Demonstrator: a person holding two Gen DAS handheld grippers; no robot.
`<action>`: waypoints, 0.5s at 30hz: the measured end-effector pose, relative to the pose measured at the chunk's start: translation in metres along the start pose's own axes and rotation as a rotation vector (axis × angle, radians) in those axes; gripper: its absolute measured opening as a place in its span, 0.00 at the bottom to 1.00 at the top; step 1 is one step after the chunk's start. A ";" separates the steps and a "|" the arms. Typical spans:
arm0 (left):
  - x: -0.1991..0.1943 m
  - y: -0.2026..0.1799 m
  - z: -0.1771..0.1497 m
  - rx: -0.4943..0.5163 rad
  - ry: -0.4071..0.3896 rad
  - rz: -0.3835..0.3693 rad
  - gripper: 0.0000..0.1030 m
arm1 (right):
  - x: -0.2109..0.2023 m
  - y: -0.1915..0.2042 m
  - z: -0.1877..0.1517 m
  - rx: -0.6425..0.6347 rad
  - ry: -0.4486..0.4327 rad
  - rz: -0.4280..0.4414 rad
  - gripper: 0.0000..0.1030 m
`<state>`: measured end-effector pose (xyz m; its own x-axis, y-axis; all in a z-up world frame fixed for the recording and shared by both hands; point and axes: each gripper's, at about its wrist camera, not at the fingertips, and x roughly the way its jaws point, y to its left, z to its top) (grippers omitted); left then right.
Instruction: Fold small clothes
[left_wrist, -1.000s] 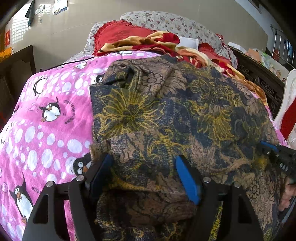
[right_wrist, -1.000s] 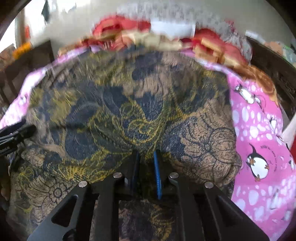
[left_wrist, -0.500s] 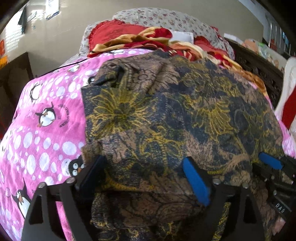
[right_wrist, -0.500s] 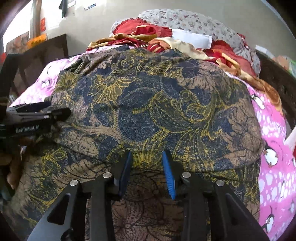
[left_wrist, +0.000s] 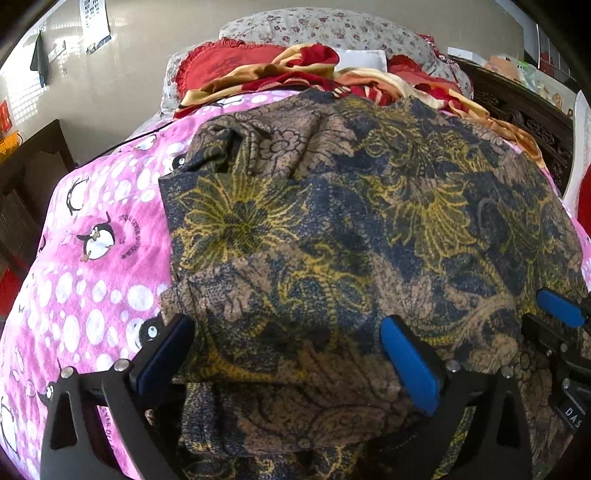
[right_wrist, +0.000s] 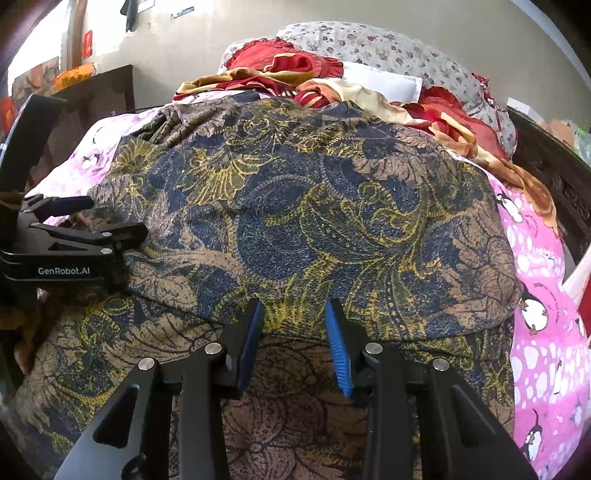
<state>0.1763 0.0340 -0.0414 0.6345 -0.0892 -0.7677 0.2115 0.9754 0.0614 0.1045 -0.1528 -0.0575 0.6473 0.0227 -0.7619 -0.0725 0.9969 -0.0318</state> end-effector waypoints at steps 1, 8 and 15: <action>0.000 0.000 0.000 0.000 0.001 -0.001 0.99 | 0.000 -0.002 0.000 0.011 -0.001 0.013 0.29; -0.001 -0.001 -0.001 -0.004 0.001 -0.003 1.00 | 0.003 -0.015 -0.001 0.078 -0.005 0.094 0.30; 0.000 0.000 -0.001 -0.010 0.005 -0.011 1.00 | 0.005 -0.019 -0.001 0.106 -0.006 0.127 0.30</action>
<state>0.1758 0.0342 -0.0419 0.6283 -0.0984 -0.7718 0.2110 0.9763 0.0472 0.1079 -0.1722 -0.0611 0.6428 0.1492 -0.7514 -0.0734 0.9883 0.1334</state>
